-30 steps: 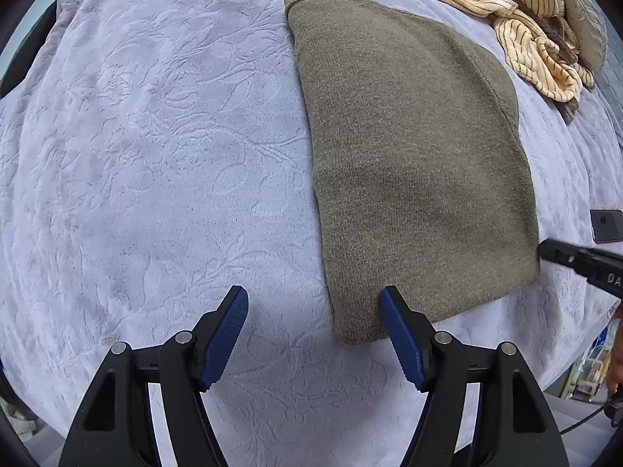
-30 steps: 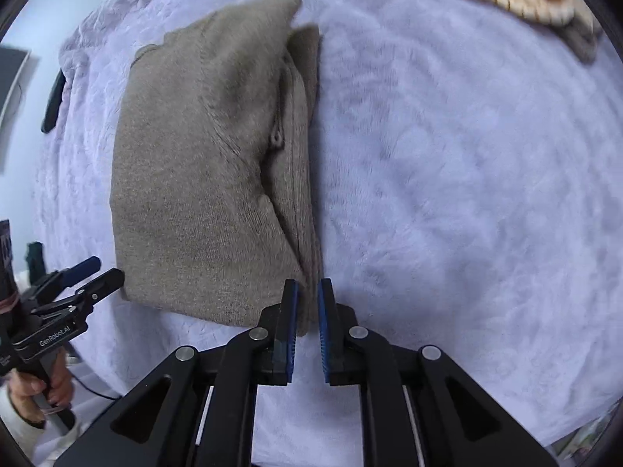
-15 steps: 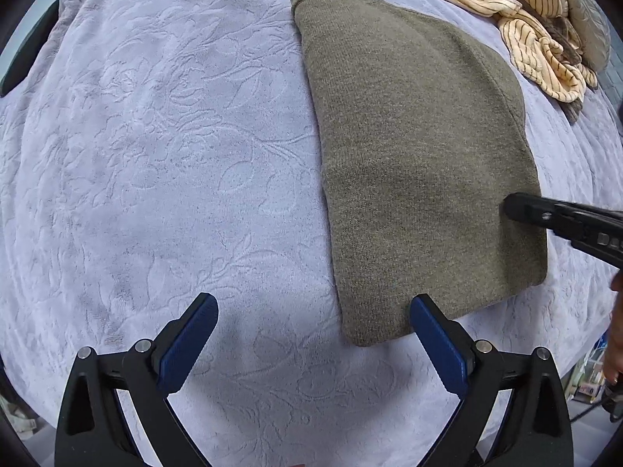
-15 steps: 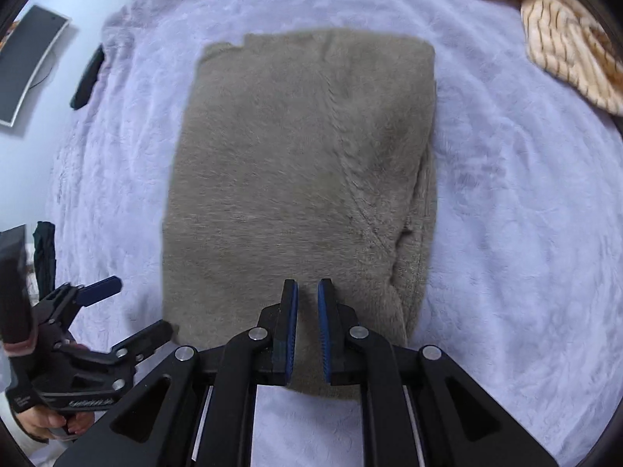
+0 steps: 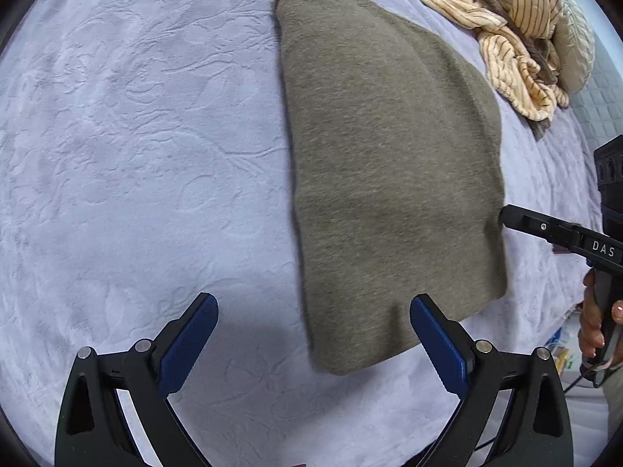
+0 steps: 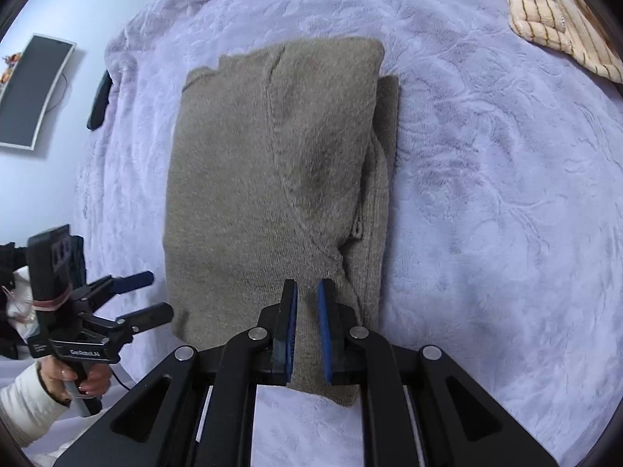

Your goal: Fold small clothes

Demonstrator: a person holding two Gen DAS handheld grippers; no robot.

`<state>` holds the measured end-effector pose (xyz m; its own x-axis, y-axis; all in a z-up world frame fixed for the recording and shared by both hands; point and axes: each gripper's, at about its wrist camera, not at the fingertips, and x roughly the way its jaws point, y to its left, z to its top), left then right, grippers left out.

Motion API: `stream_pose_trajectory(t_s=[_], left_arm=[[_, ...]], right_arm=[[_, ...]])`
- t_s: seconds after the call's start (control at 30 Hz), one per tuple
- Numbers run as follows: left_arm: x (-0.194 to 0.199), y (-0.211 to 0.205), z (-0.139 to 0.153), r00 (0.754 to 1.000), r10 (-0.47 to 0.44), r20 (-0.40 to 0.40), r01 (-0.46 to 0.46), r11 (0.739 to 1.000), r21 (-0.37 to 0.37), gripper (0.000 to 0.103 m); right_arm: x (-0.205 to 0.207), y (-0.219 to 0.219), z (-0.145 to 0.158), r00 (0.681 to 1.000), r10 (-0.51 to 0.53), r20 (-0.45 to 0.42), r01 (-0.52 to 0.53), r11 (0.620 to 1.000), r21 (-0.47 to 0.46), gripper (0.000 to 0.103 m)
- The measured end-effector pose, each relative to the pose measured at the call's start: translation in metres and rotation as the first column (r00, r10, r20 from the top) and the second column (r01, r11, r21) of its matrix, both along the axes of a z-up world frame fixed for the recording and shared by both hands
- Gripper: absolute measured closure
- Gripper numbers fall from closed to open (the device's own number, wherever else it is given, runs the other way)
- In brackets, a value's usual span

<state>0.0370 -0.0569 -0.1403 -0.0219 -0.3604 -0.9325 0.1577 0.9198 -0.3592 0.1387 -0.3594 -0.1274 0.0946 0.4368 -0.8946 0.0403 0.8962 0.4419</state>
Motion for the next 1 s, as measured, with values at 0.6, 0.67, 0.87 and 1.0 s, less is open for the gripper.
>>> stream_pose_trajectory(t_s=[0.6,0.67,0.87,1.0], left_arm=[[0.018,-0.051,-0.034,0.988,-0.153,-0.01,0.148,0.966,-0.212,0.004],[0.02,-0.055,-0.037,0.989,-0.145,-0.013,0.139,0.964,-0.225,0.004],[0.02,-0.06,-0.043,0.991,-0.134,-0.02,0.126,0.967,-0.221,0.004],[0.019,-0.065,-0.046,0.991,-0.13,-0.036,0.122,0.976,-0.181,0.004]], right_arm=[[0.067,-0.049,-0.07,0.997,-0.073,-0.026,0.078,0.915,0.396,0.03],[0.072,-0.048,-0.076,0.997,-0.074,-0.028,0.079,0.894,0.44,0.03],[0.085,-0.043,-0.089,0.998,-0.038,-0.043,0.054,0.891,0.451,0.029],[0.09,-0.034,-0.096,0.996,-0.066,-0.068,0.089,0.892,0.442,0.029]])
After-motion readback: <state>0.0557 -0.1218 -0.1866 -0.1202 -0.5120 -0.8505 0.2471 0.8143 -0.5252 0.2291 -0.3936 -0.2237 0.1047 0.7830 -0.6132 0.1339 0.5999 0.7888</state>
